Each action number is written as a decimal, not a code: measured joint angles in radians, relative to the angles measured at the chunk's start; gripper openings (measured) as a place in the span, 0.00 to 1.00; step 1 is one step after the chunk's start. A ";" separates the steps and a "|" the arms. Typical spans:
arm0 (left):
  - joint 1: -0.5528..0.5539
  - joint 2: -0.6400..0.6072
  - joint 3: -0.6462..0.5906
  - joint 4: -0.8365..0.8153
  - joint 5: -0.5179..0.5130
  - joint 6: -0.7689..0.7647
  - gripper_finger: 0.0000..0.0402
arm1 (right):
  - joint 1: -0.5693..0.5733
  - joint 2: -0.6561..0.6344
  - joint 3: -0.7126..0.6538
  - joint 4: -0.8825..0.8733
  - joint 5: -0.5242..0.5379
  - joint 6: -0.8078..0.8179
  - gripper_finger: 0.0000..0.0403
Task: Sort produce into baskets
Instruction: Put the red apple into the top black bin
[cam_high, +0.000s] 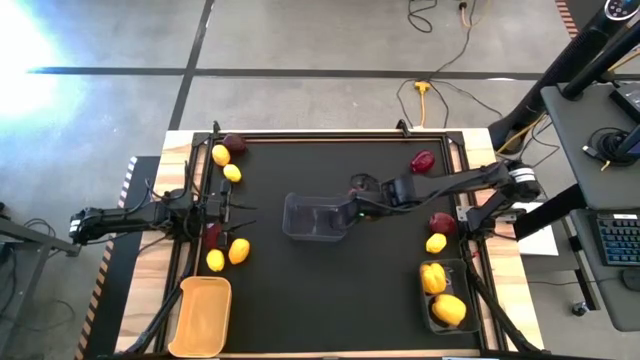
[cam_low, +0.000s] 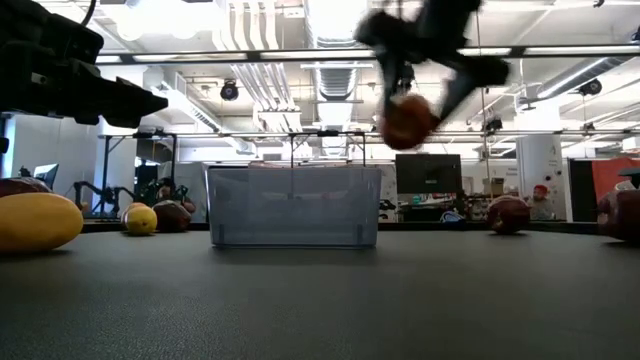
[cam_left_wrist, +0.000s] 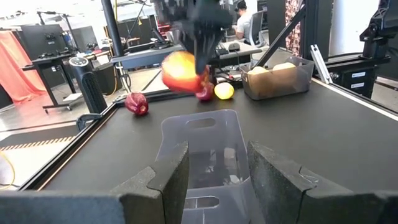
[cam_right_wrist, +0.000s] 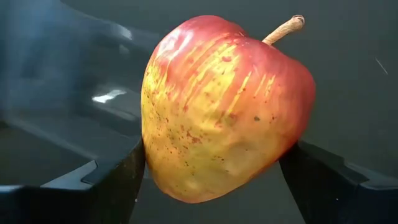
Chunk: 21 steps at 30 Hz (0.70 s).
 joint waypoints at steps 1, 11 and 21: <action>0.000 0.000 0.000 0.000 0.000 0.000 0.36 | -0.003 0.023 0.034 0.016 0.012 -0.042 0.82; 0.000 0.000 0.000 0.000 0.000 0.000 0.36 | -0.059 0.373 0.343 0.078 -0.063 -0.431 0.82; 0.000 0.000 0.000 0.000 0.000 0.000 0.36 | -0.095 0.592 0.526 -0.125 -0.139 -0.626 0.84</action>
